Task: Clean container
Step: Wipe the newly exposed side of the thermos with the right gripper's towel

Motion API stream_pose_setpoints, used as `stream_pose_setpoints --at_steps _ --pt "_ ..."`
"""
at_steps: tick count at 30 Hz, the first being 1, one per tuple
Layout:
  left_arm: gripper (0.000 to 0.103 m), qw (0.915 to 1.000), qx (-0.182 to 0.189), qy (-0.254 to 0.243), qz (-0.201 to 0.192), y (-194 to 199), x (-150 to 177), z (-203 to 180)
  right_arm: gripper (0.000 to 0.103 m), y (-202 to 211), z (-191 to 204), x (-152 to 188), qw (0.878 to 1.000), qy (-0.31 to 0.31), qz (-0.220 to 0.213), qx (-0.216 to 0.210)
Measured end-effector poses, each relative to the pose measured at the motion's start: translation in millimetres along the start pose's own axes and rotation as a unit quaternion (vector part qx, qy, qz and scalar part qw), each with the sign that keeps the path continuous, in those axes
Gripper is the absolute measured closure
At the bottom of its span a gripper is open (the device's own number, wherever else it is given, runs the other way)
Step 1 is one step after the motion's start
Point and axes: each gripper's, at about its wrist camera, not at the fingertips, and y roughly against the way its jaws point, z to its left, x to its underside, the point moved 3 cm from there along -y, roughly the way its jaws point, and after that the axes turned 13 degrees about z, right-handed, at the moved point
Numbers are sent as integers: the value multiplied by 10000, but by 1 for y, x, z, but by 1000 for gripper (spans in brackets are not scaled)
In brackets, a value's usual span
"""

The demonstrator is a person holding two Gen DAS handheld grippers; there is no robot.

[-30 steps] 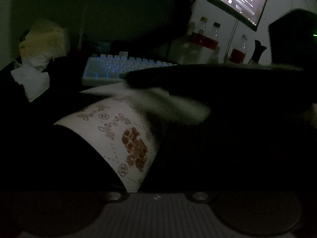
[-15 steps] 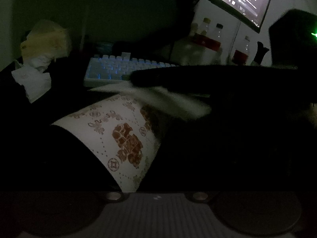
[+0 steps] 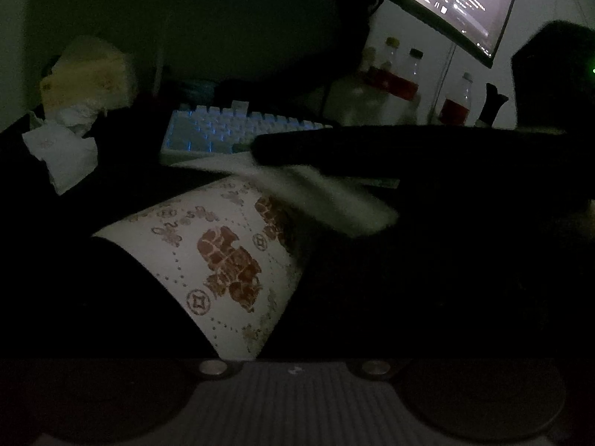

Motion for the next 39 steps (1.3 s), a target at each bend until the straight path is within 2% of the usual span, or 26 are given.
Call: stream_pose_setpoints --at_steps 2,5,6,11,13,17,20,22,25,27,28,32,33,36,38,39 --pt "0 10000 -20 -12 -6 -1 0 0 74 2 14 3 9982 283 -46 -522" --pt "0 10000 -15 -3 -18 -1 -1 2 75 1 16 3 9969 441 -75 -651" --pt "0 10000 -13 6 -20 -1 -1 2 75 -2 10 1 9975 329 -72 -614" --pt "0 10000 -47 -22 -35 -1 -1 3 75 -12 -25 -7 9994 -198 -1 270" --pt "0 10000 -47 -15 -40 -1 -2 4 74 -12 -22 -7 9993 -205 15 307" --pt "0 10000 -36 -25 -37 0 -2 4 74 -6 1 -3 9986 207 -13 -480" --pt "0 10000 -50 -52 -40 0 -1 4 74 -6 6 -3 9968 363 -10 -713" --pt "0 10000 -54 -60 -44 0 -1 4 74 -9 -4 -5 9985 138 16 -524" --pt "0 9999 -75 -70 -49 0 -1 4 74 -14 -18 -8 9996 -47 27 294" --pt "0 9999 -94 -87 -56 0 -1 3 74 -13 -18 -8 9993 -148 29 356" --pt "0 9999 -101 -94 -59 0 0 2 72 -12 -14 -7 9997 -74 25 227" --pt "0 9999 -120 -101 -68 -1 0 1 73 -1 8 -2 9958 470 16 -780" --pt "0 9999 -124 -95 -69 0 0 1 73 1 8 -2 9953 548 45 -799" --pt "0 9999 -129 -72 -74 0 0 1 73 -4 -11 -7 9991 224 127 -347" --pt "0 9999 -131 -54 -79 0 0 1 73 -7 -24 -10 9996 -70 175 189" --pt "0 9999 -137 -60 -80 0 0 1 73 -8 -26 -11 9993 -161 189 268"
